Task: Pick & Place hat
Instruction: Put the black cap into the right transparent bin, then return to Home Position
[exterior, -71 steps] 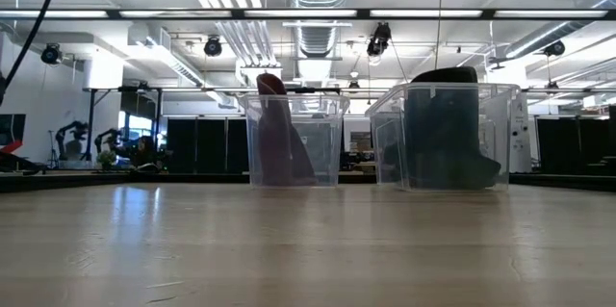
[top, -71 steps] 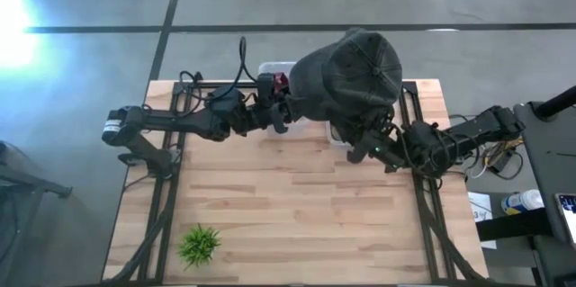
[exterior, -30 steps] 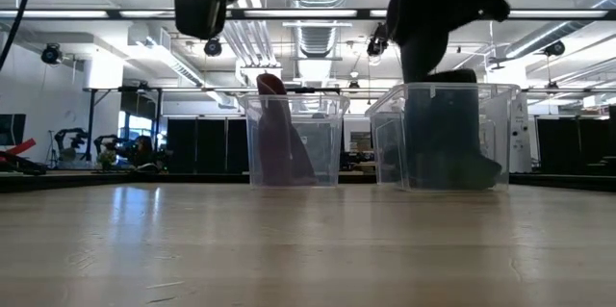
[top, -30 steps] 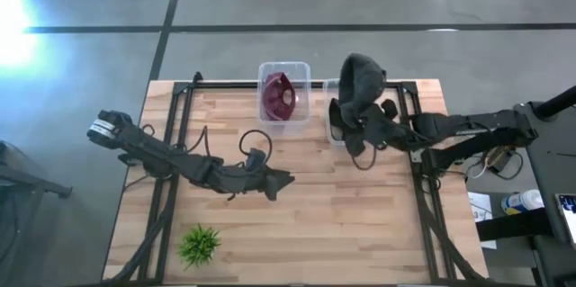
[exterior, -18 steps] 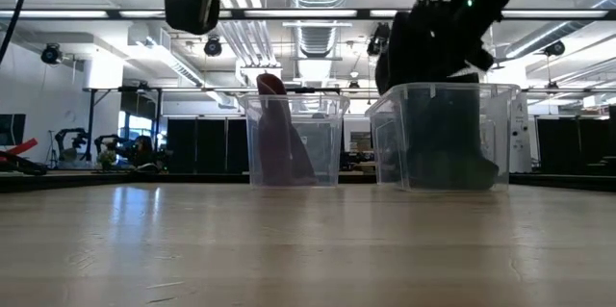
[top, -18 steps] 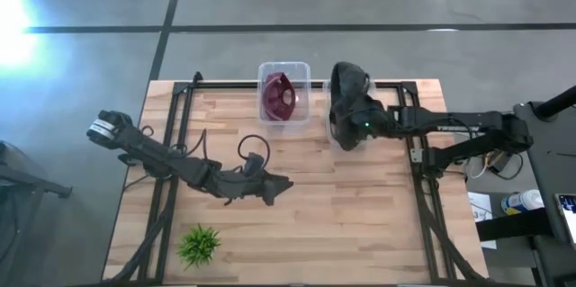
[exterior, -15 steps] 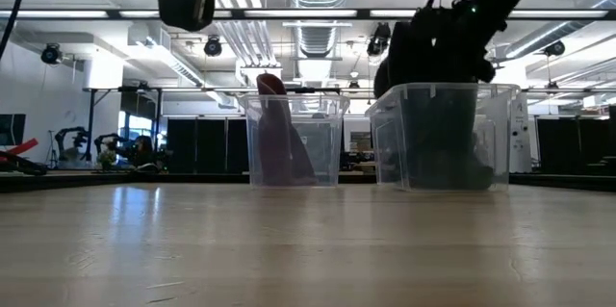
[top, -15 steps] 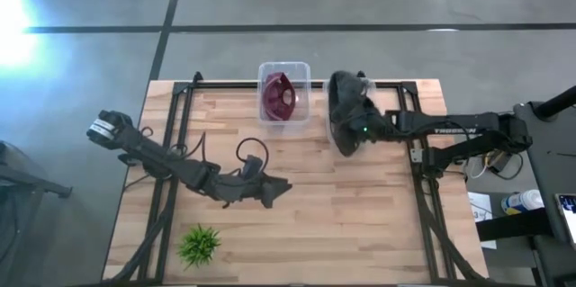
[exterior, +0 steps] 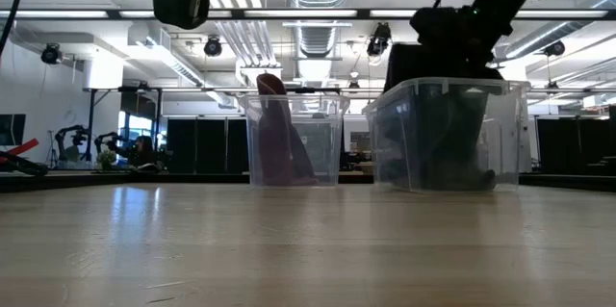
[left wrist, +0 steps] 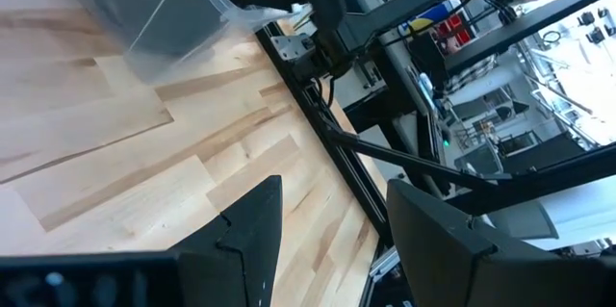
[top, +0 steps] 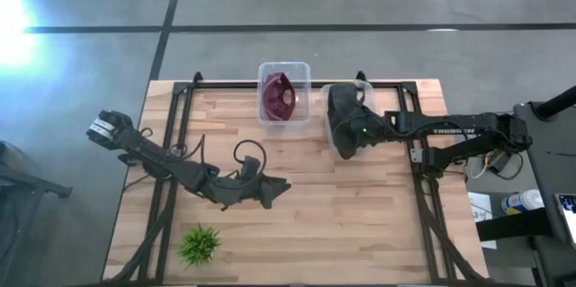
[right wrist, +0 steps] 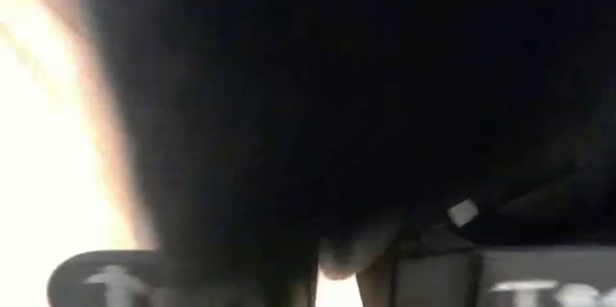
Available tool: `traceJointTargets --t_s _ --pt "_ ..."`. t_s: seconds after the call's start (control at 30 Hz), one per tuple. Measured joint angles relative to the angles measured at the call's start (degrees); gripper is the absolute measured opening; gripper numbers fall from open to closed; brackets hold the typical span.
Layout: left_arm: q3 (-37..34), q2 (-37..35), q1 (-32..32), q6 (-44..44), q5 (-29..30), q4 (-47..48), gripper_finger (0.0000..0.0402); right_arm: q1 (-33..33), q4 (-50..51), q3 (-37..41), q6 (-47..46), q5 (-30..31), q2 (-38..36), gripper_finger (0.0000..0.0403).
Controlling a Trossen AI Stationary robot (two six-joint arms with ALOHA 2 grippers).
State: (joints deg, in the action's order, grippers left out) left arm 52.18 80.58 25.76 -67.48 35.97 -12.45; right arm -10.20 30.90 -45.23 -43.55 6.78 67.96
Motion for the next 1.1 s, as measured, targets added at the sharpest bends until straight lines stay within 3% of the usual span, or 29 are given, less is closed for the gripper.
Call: traceJointTargets --t_s 0.3,0.6,0.7,0.87,0.97,1.1 --pt "0.00 0.00 0.00 -0.33 0.13 -1.18 0.0181 0.09 8.96 -11.71 0.91 -0.85 0.00 0.0135" --pt "-0.02 -0.18 -0.71 2.32 2.31 -1.28 0.0181 2.86 16.27 -25.04 5.07 -0.79 -0.05 0.0164" --pt "-0.04 -0.98 -0.92 2.27 -2.89 -2.01 0.0181 5.74 16.35 -28.48 8.16 0.73 -0.46 0.0164" --pt "-0.04 -2.25 -3.36 13.11 -10.97 -4.37 0.0181 12.73 17.02 -31.49 14.68 8.23 -1.99 0.0166" --pt "-0.05 -2.04 -8.14 18.05 -23.17 -6.64 0.0181 15.34 20.94 -29.74 14.98 13.97 -3.94 0.0166" --pt "-1.11 -1.45 -17.05 22.84 -42.44 -12.49 0.0181 16.03 23.77 -23.25 12.36 15.17 -8.56 0.0166"
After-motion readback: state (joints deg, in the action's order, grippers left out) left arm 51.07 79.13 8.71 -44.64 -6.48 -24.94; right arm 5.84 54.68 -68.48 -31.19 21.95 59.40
